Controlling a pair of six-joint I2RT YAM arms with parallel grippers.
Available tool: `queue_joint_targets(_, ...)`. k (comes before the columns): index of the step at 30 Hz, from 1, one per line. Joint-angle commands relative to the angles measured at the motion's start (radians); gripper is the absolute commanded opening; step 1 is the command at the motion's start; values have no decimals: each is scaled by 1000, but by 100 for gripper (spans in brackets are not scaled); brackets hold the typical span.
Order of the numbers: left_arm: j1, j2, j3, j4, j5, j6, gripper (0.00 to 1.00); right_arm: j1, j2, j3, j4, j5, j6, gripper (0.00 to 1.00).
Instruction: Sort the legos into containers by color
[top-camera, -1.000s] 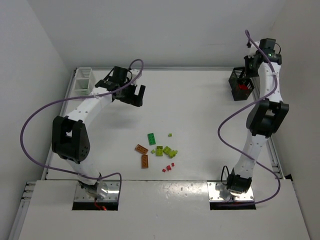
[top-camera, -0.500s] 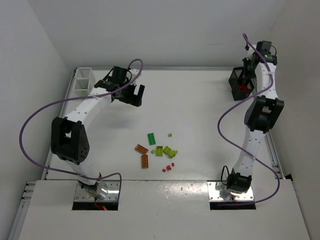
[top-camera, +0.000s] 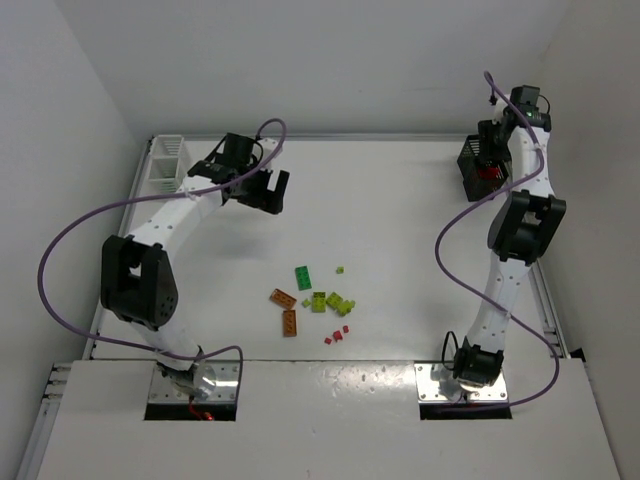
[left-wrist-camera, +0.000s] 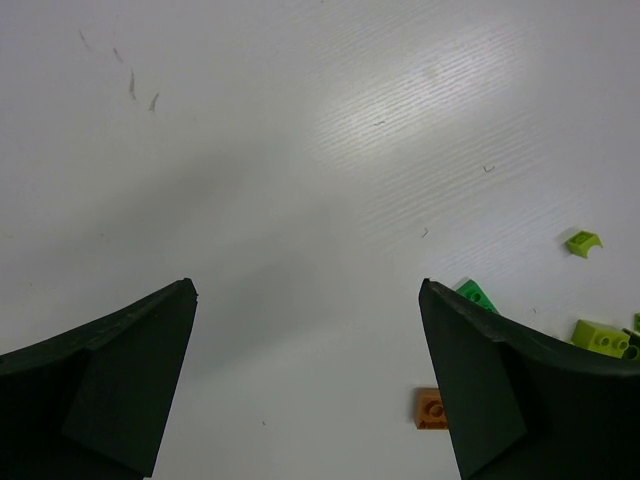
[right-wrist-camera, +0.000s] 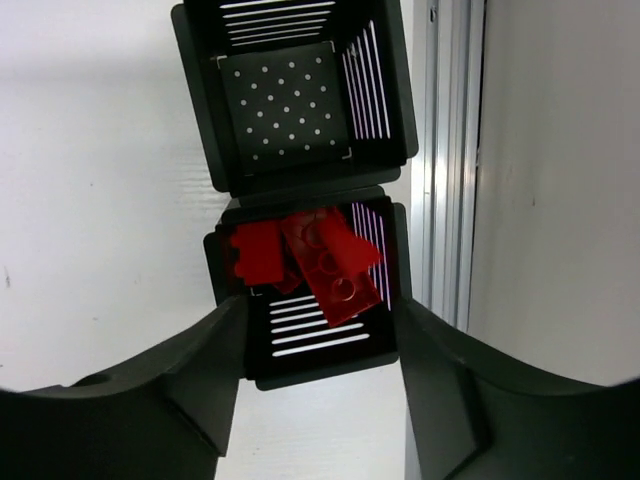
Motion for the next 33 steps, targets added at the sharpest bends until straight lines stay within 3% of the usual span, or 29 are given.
queue_joint_targets(1, -4, -56, -11, 17, 39, 28, 100, -6, -24, 34, 17, 20, 2, 65)
queue_joint_targets(7, -21, -106, -74, -4, 232, 175, 100, -6, -160, -35, -44, -163, 11, 66)
queue_joint_targets(11, -116, -136, -146, -13, 196, 268, 96, 14, -362, -262, -32, -266, 11, 62)
queue_joint_targets(15, -237, -146, -200, -13, 104, 297, 84, 14, -543, -534, 5, -376, 11, 59)
queue_joint_targets(19, -312, -64, -202, -13, -8, 164, 74, 14, -672, -704, 23, -419, 31, 59)
queue_joint_targets(26, -413, 25, -202, -13, -77, -89, 80, 14, -781, -854, 54, -439, 51, 59)
queue_joint_targets(29, -473, 99, -156, -58, -273, -183, 80, 14, -800, -900, 66, -448, 60, 59)
queue_joint_targets(33, -493, 113, -156, -49, -372, -316, 82, 14, -809, -932, 86, -448, 60, 59)
